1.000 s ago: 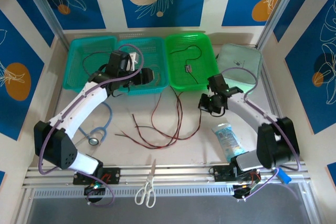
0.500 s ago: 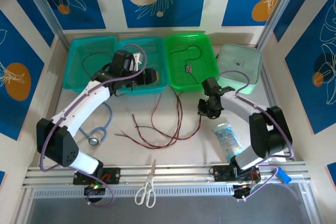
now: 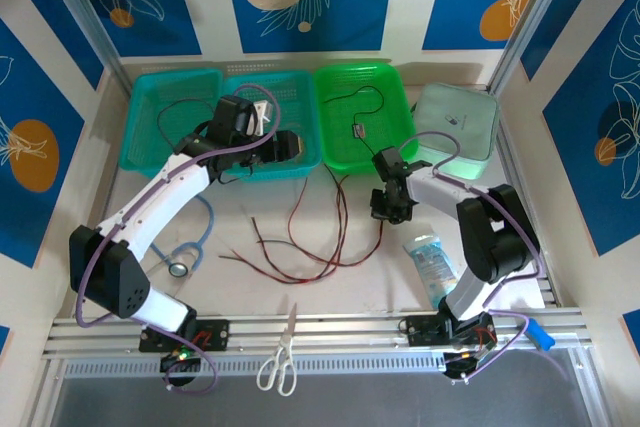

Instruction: Untangle the cables

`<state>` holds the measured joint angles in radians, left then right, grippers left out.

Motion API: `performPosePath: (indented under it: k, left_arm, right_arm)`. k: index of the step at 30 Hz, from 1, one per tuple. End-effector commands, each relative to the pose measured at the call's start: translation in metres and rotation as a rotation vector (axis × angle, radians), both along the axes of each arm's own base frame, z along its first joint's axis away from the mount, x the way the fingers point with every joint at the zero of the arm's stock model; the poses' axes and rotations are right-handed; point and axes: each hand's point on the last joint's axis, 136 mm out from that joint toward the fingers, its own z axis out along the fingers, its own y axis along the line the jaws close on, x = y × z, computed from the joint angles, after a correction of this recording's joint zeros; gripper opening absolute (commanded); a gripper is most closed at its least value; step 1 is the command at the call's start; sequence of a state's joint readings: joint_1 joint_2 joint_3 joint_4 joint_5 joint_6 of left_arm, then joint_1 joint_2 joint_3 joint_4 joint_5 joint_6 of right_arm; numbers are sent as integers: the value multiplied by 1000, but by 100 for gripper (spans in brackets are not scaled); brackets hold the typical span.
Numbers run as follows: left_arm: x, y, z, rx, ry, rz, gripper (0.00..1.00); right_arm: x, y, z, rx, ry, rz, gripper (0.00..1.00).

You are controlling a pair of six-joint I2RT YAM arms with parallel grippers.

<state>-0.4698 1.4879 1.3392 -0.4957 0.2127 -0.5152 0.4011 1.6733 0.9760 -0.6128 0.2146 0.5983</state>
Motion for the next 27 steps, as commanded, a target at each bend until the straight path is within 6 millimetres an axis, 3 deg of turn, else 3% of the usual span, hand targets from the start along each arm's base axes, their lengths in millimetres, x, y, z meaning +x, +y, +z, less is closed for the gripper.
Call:
performPosePath:
  k: [1, 7, 14, 20, 27]
  left_arm:
    - [-6, -3, 9, -3, -13, -17, 81]
    - [-6, -3, 9, -2, -13, -18, 81]
    - [-6, -3, 9, 4, -13, -18, 81]
    - [-8, -5, 11, 11, -16, -33, 81]
    - [-8, -15, 13, -10, -13, -62, 82]
  right_arm:
    - [8, 0, 1, -19, -11, 14, 14]
    - [6, -1, -3, -34, 4, 15, 14]
    - [5, -1, -3, -28, 0, 21, 2]
    - [2, -6, 20, -1, -66, -10, 0]
    - [4, -12, 69, 164, -270, -56, 0]
